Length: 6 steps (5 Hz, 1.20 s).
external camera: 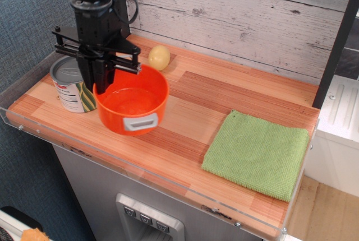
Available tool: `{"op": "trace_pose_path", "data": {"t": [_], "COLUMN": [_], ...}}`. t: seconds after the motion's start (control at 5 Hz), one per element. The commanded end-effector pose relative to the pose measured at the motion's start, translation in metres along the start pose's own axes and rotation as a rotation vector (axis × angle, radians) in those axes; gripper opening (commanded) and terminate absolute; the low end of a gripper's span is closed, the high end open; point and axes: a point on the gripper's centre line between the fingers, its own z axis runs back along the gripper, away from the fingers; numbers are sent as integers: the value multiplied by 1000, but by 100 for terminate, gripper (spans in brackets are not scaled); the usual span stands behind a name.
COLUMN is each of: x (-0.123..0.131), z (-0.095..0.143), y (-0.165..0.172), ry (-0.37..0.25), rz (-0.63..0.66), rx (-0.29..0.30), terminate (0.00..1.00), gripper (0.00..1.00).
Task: Move orange pot to the right of can
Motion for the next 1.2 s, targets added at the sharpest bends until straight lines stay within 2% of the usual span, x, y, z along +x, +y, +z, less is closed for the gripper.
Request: {"op": "trace_pose_path", "data": {"t": [0.0,0.2,0.8,1.0], "x": [25,26,22,23], "z": [-9,-16,-18,-19], "y": [21,23,12,11], "ry": [-84,-87,-90,-94], "rz": [-72,-81,-59,-46], "rx": [-18,-27,6,0], "terminate": [0,0,0,0], "gripper": [0,0,0,0]}}
